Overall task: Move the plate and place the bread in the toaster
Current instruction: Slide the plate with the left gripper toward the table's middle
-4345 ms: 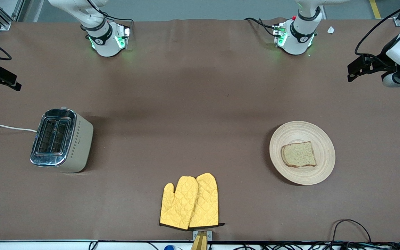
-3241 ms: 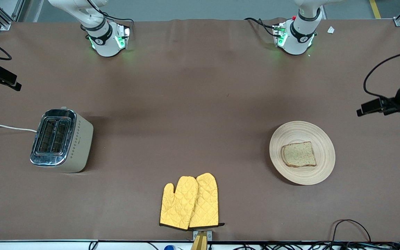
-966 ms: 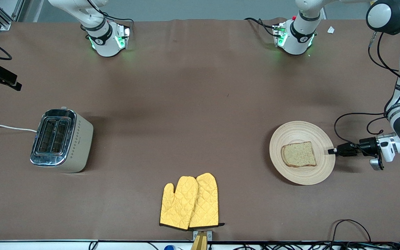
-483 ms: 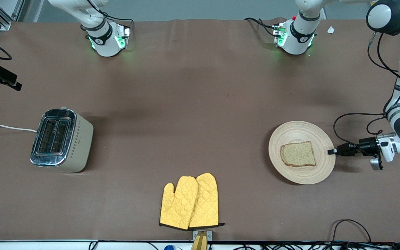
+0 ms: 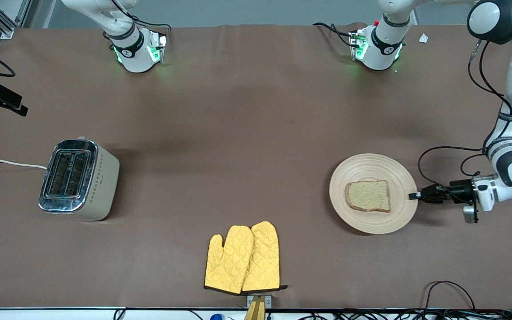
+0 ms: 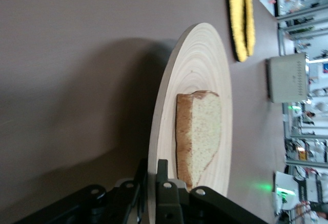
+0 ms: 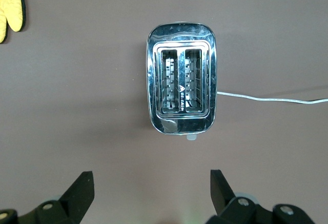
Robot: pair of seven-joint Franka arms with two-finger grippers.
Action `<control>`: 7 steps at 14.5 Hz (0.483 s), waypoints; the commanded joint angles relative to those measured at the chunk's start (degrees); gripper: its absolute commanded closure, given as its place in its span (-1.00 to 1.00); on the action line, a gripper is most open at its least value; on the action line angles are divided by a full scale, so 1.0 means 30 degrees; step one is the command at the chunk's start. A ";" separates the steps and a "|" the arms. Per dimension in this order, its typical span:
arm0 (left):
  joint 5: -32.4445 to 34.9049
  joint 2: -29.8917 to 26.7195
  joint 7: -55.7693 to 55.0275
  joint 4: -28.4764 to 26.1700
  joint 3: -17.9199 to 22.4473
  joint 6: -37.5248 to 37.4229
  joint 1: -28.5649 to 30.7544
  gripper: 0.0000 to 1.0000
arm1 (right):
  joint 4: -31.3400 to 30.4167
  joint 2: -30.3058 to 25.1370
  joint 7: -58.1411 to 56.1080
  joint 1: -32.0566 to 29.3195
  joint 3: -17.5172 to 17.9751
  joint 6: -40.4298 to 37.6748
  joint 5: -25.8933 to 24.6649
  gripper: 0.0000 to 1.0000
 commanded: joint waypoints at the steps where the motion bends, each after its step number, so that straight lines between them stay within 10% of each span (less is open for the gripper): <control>1: -0.0391 -0.0080 -0.0529 0.0139 -0.1760 -0.0241 -0.0135 0.98 | -0.0126 -0.0200 0.0276 -0.0155 0.0189 -0.0117 -0.0075 -1.00; 7: -0.0451 -0.0257 -0.3723 -0.0037 -0.4139 0.1952 -0.2591 1.00 | -0.0126 -0.0171 0.0276 -0.0155 0.0189 -0.0117 -0.0075 -1.00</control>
